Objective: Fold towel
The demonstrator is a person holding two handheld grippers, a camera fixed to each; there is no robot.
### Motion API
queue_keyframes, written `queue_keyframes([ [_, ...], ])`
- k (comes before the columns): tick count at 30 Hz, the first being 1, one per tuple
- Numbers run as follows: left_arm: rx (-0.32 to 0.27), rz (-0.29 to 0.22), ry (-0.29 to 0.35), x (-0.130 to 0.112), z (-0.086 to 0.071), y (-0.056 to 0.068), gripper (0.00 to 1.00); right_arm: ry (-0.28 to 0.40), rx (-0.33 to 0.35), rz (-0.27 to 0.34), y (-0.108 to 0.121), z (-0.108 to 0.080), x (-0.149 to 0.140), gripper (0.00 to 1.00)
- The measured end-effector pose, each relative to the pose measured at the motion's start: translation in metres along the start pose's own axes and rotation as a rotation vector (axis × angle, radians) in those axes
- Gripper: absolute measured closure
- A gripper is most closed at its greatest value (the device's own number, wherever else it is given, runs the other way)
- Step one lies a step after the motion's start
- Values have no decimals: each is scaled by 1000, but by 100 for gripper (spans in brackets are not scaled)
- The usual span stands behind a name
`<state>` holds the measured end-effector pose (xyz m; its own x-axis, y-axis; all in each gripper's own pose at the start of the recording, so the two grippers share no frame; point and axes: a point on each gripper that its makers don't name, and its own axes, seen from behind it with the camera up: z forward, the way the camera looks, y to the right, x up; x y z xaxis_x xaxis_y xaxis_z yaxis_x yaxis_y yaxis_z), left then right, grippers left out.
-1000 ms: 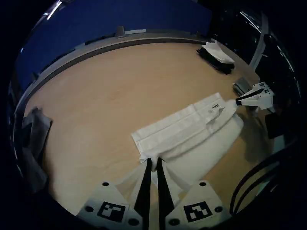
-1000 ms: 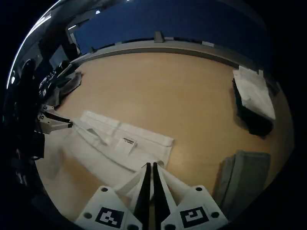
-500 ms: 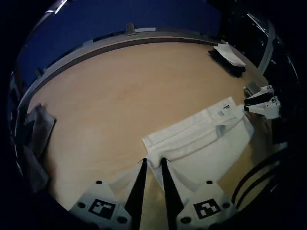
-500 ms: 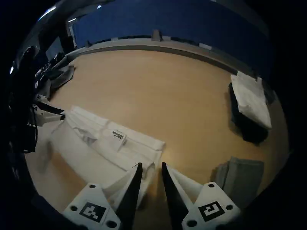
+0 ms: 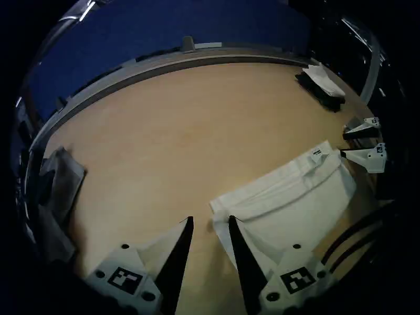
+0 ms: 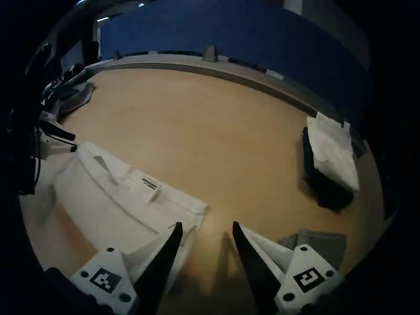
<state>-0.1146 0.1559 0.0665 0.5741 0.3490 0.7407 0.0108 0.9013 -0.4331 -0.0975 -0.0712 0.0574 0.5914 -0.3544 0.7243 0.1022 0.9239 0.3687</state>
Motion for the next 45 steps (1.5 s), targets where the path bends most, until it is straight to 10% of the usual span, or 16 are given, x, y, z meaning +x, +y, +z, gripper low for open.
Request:
queue_keyframes([
  [10,23,-6,44,16,-9,-8,27,90,-82,5,18,-10,32,0],
  [30,29,-25,161,33,-57,-7,12,212,-78,78,19,-67,48,0],
  [36,61,-63,281,51,-90,-9,5,308,-50,97,11,-100,59,0],
  [45,189,-125,580,92,-181,-30,4,547,-71,167,22,-172,87,0],
])
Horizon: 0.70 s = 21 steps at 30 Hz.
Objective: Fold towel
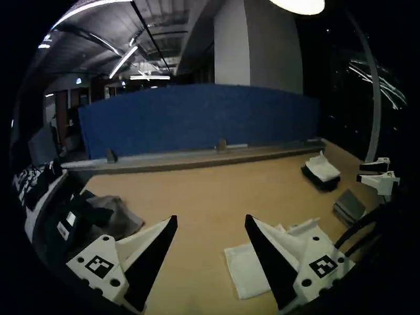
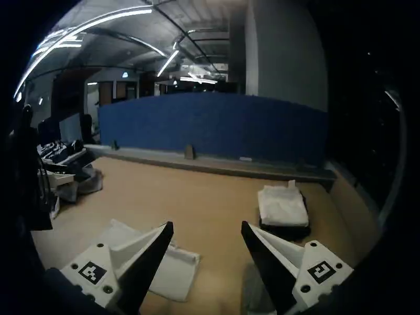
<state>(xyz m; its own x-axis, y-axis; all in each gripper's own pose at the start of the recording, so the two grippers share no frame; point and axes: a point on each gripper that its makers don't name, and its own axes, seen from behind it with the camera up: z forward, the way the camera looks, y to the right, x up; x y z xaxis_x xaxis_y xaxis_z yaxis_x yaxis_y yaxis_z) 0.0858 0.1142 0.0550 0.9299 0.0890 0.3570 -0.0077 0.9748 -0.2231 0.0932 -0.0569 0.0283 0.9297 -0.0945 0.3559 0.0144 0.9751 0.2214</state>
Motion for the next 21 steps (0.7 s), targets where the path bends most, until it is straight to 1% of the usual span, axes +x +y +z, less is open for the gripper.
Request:
queue_keyframes([
  [2,29,-7,69,18,-14,-7,4,60,-21,14,7,-12,13,0],
  [4,53,-16,123,32,-29,-13,4,116,-41,34,14,-26,24,0],
  [8,97,-36,207,55,-56,-27,4,216,-83,89,30,-54,45,0],
  [11,116,-51,256,68,-72,-33,4,282,-119,131,43,-72,58,0],
  [15,126,-59,290,78,-84,-36,4,316,-148,153,54,-85,63,0],
  [21,135,-56,312,86,-93,-38,4,319,-158,138,55,-89,64,0],
])
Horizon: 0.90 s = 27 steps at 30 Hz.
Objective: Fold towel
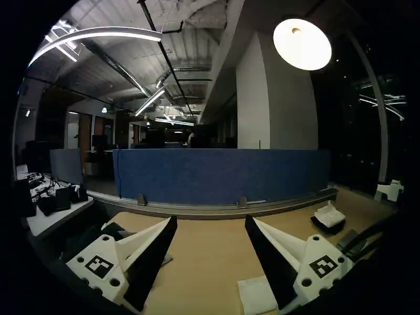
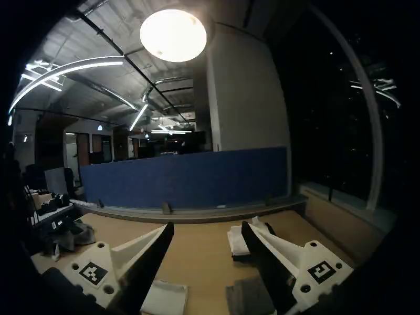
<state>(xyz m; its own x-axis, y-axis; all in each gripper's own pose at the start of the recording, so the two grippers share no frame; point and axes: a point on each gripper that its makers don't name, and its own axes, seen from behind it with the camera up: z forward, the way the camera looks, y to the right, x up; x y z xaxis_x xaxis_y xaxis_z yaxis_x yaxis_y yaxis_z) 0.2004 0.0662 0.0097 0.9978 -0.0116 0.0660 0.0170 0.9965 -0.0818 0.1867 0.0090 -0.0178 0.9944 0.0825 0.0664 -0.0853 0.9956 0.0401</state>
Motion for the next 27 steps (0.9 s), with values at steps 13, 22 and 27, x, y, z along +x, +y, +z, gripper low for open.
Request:
queue_keyframes([
  [13,10,-2,9,-4,-11,-10,4,15,-36,-37,6,-5,2,0],
  [22,11,-2,19,-28,-15,-16,4,17,-52,-56,10,-13,-8,0],
  [27,26,-1,43,-42,-14,-21,4,18,-46,-62,6,-14,-15,0],
])
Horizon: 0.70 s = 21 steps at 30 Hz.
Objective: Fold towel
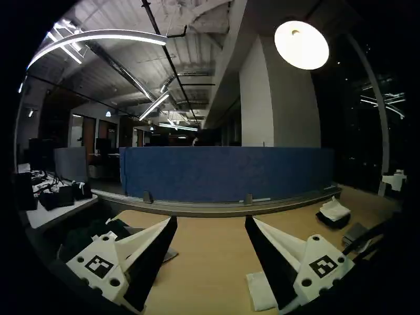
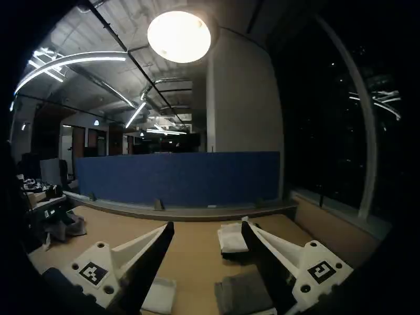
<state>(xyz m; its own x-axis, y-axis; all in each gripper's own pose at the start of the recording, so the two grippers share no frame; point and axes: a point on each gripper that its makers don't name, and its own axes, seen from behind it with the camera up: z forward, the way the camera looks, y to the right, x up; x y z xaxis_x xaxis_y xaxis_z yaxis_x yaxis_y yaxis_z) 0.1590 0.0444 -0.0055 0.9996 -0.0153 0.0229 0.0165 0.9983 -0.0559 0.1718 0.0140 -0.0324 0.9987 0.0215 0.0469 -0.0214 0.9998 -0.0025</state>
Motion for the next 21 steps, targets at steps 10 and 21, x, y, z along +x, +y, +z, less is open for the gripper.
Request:
queue_keyframes([
  [10,7,-27,2,-40,-3,0,4,-30,1,-9,-5,0,-29,0],
  [21,8,7,-4,-82,-1,5,4,-46,13,-24,-6,6,-57,0],
])
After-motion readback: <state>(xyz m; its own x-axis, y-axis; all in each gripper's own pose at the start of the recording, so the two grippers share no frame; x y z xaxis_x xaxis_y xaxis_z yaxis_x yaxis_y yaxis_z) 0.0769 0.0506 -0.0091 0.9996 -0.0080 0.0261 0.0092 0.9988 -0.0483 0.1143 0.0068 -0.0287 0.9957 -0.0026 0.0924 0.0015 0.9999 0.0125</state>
